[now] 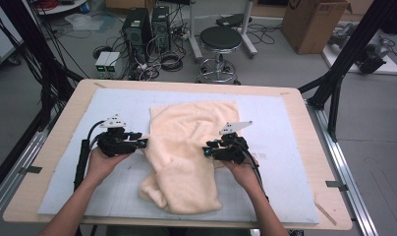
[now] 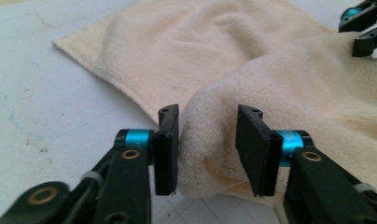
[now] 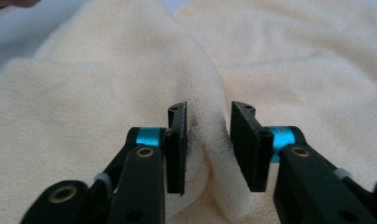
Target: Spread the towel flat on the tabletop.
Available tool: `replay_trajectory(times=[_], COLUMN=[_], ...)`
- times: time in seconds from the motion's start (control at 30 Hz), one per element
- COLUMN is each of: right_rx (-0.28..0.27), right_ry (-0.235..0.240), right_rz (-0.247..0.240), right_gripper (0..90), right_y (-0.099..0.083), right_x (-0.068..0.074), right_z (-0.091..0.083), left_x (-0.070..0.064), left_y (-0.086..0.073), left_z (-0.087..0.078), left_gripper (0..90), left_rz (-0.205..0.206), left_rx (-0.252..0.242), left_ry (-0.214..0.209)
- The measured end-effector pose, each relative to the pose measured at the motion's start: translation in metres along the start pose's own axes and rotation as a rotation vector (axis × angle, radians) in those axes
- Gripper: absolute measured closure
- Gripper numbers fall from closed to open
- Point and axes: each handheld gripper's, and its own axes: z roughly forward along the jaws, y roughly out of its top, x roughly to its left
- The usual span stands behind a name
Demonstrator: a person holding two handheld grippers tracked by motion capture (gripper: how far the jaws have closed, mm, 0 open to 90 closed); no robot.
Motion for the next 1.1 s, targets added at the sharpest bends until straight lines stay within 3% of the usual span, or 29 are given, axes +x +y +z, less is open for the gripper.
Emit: replay_trajectory(times=[0.17, 0.3, 0.47, 0.7, 0.83, 0.93, 1.03, 1.1], right_rx=[-0.060, -0.079, -0.069, -0.012, 0.038, 0.098, 0.152, 0.158], right_ry=[-0.002, 0.043, 0.093, 0.170, 0.227, 0.218, 0.180, 0.177], right_rz=[-0.053, -0.096, -0.143, -0.185, -0.196, -0.216, -0.267, -0.265], right_gripper=[60.8, 58.4, 54.2, 49.1, 49.6, 51.6, 59.2, 65.7], right_y=[0.000, -0.006, -0.024, -0.054, -0.066, -0.071, -0.071, -0.069], right_x=[0.013, 0.028, 0.048, 0.070, 0.077, 0.080, 0.082, 0.079], right_z=[-0.024, -0.037, -0.041, -0.037, -0.033, -0.025, -0.015, -0.012], left_x=[-0.008, -0.022, -0.046, -0.069, -0.073, -0.076, -0.082, -0.085], left_y=[-0.005, -0.015, -0.039, -0.066, -0.070, -0.070, -0.072, -0.073], left_z=[-0.022, -0.032, -0.032, -0.022, -0.013, -0.007, 0.001, 0.001], left_gripper=[48.1, 45.8, 45.3, 46.6, 55.8, 60.0, 68.5, 75.5], left_rz=[0.027, 0.038, 0.068, 0.133, 0.148, 0.158, 0.205, 0.227], left_rx=[-0.043, -0.067, -0.033, 0.066, 0.120, 0.144, 0.174, 0.166], left_ry=[-0.004, -0.054, -0.121, -0.185, -0.244, -0.259, -0.228, -0.187])
